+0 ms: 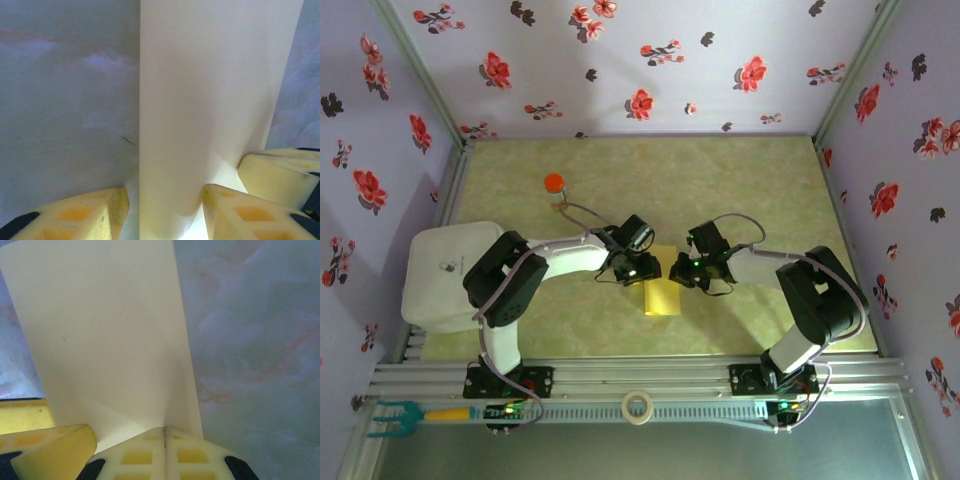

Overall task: Fold a paper plane with a square sheet of paper (pick it up from the middle)
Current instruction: Hold the square sheet of paper at the center of the table.

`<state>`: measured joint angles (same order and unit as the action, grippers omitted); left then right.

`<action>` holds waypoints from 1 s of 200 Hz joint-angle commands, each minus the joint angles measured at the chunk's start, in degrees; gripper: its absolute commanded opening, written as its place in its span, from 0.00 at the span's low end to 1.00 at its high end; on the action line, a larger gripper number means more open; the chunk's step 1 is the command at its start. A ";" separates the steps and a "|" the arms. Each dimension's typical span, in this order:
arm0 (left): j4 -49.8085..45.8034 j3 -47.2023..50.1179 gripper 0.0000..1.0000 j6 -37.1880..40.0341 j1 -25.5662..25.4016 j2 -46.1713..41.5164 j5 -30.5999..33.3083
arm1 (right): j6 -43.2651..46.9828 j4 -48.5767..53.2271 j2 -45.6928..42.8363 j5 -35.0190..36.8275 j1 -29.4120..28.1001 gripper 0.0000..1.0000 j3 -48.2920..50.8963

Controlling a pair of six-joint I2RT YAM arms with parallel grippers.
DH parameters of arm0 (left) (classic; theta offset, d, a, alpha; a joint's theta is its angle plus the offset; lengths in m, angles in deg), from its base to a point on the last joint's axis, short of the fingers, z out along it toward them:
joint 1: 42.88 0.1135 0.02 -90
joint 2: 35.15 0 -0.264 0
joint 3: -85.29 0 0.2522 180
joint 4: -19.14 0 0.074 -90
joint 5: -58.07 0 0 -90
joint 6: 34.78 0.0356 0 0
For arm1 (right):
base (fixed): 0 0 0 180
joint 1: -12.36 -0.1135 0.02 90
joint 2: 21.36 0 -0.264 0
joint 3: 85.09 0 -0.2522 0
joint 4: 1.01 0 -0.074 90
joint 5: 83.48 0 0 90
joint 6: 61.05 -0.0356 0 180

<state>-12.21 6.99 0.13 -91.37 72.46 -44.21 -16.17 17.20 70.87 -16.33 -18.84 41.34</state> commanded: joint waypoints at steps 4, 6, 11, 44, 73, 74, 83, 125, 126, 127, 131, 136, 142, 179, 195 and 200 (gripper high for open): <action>-1.12 1.84 0.50 1.35 0.33 1.80 3.99 | 5.77 9.29 2.93 6.18 -0.18 0.00 -0.31; -1.04 1.86 0.50 1.36 0.33 1.37 4.01 | 6.02 9.34 3.02 6.11 -0.18 0.00 -0.45; -0.69 2.07 0.51 1.23 0.33 0.50 4.00 | 6.62 9.43 3.35 5.84 -0.11 0.00 -0.77; 2.15 3.63 0.54 1.21 1.05 -7.85 5.10 | 9.64 9.40 4.93 4.05 0.35 0.00 -3.19; 9.36 8.02 0.52 1.28 2.97 -13.97 2.53 | 10.93 10.75 6.79 3.40 0.88 0.00 -4.99; 9.83 8.15 0.52 1.29 3.01 -14.12 2.39 | 10.93 10.75 6.81 3.37 0.92 0.00 -5.00; 12.88 9.31 0.48 1.61 3.56 -14.78 -0.06 | 10.87 10.78 7.10 3.32 0.97 0.00 -5.15; 22.75 10.66 0.24 1.09 4.23 -11.51 -10.38 | 9.97 10.58 6.82 3.62 1.05 0.00 -4.61; 22.93 10.66 0.23 1.02 4.25 -11.44 -10.52 | 10.01 10.62 6.87 3.61 1.05 0.00 -4.59; 23.07 10.70 0.22 0.94 4.27 -11.32 -10.64 | 10.03 10.65 6.89 3.65 1.05 0.00 -4.58; 23.56 10.74 0.20 0.61 4.26 -10.89 -11.00 | 9.98 10.73 6.83 3.75 1.05 0.00 -4.59; 24.24 10.87 0.19 0.24 4.28 -10.47 -11.10 | 9.82 10.78 6.87 3.88 1.05 0.00 -4.51; 24.88 11.11 0.17 -0.17 4.26 -10.11 -11.15 | 9.78 10.86 6.91 4.07 1.05 0.00 -4.49; 26.29 11.79 0.16 -1.16 4.35 -8.19 -11.76 | 9.27 11.02 7.03 4.50 1.05 0.00 -4.26; 26.75 11.89 0.16 -1.27 4.25 -7.32 -12.54 | 9.22 11.20 7.04 4.78 1.05 0.00 -4.22; 27.02 11.89 0.16 -1.41 4.33 -6.97 -13.05 | 9.26 11.07 7.00 4.75 1.05 0.00 -4.24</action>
<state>11.97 18.29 -0.33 -87.22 63.96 -54.57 -7.38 22.25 75.15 -16.86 -18.27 35.13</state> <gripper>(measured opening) 0.161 0.060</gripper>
